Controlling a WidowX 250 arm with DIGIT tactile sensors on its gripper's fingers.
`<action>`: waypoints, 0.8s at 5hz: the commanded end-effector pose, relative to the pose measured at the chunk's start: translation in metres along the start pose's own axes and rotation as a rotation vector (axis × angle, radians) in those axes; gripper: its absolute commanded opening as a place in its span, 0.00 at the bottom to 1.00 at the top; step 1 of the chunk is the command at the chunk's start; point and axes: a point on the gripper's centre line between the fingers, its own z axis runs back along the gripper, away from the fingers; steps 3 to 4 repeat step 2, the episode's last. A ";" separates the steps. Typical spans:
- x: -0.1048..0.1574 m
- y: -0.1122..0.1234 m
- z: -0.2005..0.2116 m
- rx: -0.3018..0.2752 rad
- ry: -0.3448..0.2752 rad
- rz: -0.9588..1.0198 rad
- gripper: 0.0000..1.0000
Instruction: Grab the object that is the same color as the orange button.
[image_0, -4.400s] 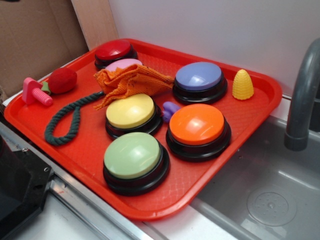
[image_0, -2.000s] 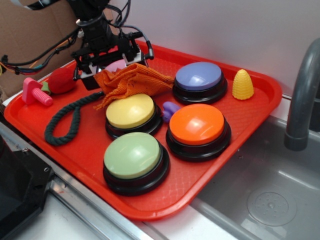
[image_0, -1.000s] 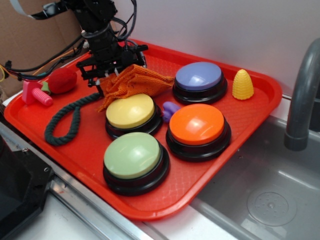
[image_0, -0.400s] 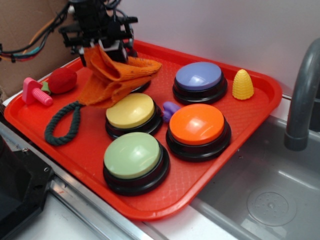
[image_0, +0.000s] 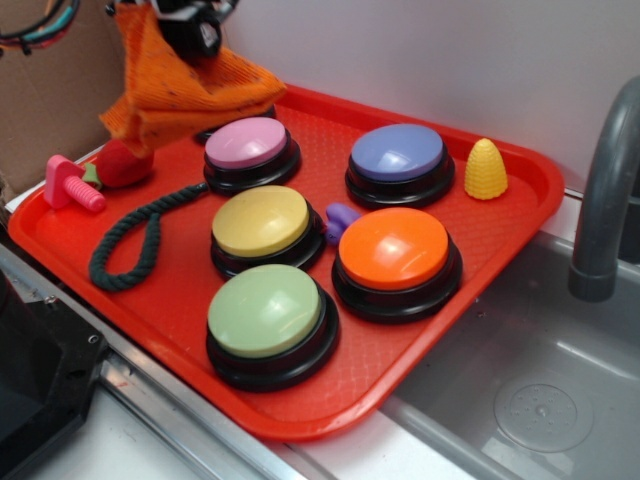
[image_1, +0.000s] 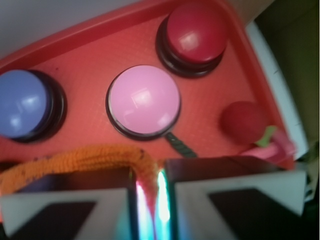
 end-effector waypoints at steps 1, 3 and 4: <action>-0.007 0.027 0.052 -0.084 -0.044 -0.050 0.00; -0.005 0.025 0.048 0.001 -0.058 -0.071 0.00; -0.005 0.025 0.048 0.001 -0.058 -0.071 0.00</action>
